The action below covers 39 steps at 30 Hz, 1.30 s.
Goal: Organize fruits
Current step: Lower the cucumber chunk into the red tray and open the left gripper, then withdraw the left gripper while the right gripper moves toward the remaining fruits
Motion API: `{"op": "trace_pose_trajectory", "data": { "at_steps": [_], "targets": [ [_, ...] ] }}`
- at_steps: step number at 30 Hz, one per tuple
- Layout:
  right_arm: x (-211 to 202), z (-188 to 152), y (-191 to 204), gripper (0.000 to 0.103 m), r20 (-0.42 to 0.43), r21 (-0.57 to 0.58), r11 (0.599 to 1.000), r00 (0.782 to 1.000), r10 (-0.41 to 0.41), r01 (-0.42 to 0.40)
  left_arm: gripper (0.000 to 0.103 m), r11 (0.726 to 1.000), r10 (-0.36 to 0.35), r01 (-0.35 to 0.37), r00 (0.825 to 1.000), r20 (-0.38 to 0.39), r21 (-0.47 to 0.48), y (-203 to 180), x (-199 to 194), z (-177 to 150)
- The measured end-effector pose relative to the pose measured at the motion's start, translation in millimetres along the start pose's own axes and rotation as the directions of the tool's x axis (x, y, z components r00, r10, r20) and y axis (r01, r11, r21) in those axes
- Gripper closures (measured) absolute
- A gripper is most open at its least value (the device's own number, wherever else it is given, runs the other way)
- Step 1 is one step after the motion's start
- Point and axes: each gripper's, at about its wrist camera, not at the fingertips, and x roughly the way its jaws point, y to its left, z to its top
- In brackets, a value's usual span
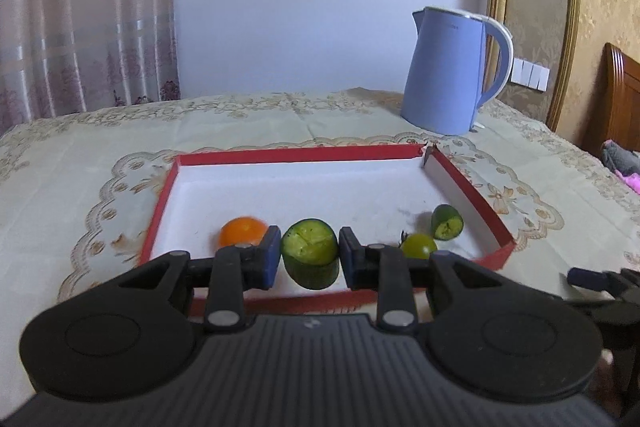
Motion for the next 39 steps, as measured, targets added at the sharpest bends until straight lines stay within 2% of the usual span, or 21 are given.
{"op": "trace_pose_trajectory", "data": {
  "at_steps": [8, 17, 18, 20, 21, 22, 23, 24, 28, 31, 35, 39],
  "targets": [
    [0.8, 0.6, 0.1, 0.021, -0.002, -0.005, 1.000, 1.000, -0.002, 0.002, 0.075, 0.999, 0.026, -0.024, 0.998, -0.058, 0.032, -6.9, 41.1, -0.3],
    [1.0, 0.7, 0.8, 0.020, -0.003, -0.006, 1.000, 1.000, -0.002, 0.002, 0.073, 0.998, 0.049, -0.046, 0.995, -0.083, 0.039, -8.3, 60.8, -5.2],
    [1.0, 0.7, 0.7, 0.020, -0.003, -0.006, 1.000, 1.000, -0.002, 0.002, 0.069, 0.998, 0.055, -0.052, 0.995, -0.079, 0.041, -8.3, 60.8, -5.4],
    [1.0, 0.7, 0.8, 0.020, -0.003, -0.006, 1.000, 1.000, -0.002, 0.002, 0.053, 0.998, 0.049, -0.046, 0.996, -0.069, 0.042, -7.4, 58.6, -6.1],
    [1.1, 0.7, 0.8, 0.020, -0.003, -0.006, 1.000, 1.000, -0.002, 0.002, 0.050, 0.998, 0.050, -0.047, 0.997, -0.063, 0.042, -7.8, 56.5, -6.3],
    [1.0, 0.7, 0.9, 0.019, -0.003, -0.006, 1.000, 1.000, -0.002, 0.002, 0.041, 0.998, 0.055, -0.052, 0.997, -0.057, 0.047, -8.5, 54.4, -5.7],
    [1.0, 0.6, 1.0, 0.019, -0.003, -0.007, 1.000, 1.000, -0.002, 0.002, 0.027, 0.996, 0.068, -0.066, 0.997, -0.046, 0.059, -10.4, 49.8, -5.8],
    [1.1, 0.7, 0.9, 0.019, -0.003, -0.006, 1.000, 1.000, -0.002, 0.002, 0.022, 0.994, 0.086, -0.084, 0.996, -0.029, 0.068, -12.0, 45.1, -6.3],
    [1.6, 0.4, 2.1, 0.018, -0.004, -0.008, 1.000, 1.000, -0.001, 0.001, 0.020, 0.985, 0.137, -0.140, 0.990, 0.040, 0.104, -12.9, 18.8, -8.2],
    [2.1, 0.1, 2.6, 0.017, -0.005, -0.008, 1.000, 1.000, 0.003, -0.003, 0.016, 0.990, 0.133, -0.135, 0.989, 0.062, 0.042, 1.2, -5.3, -12.3],
    [2.3, 0.0, 2.2, 0.017, -0.006, -0.011, 1.000, 1.000, 0.004, -0.004, 0.010, 0.985, 0.173, -0.171, 0.982, 0.074, -0.039, 23.8, -37.0, -31.5],
    [2.2, -0.1, 2.1, 0.016, -0.006, -0.013, 1.000, 1.000, 0.004, -0.004, 0.010, 0.987, 0.142, -0.138, 0.989, 0.042, -0.088, 40.7, -56.6, -54.1]
  ]
}}
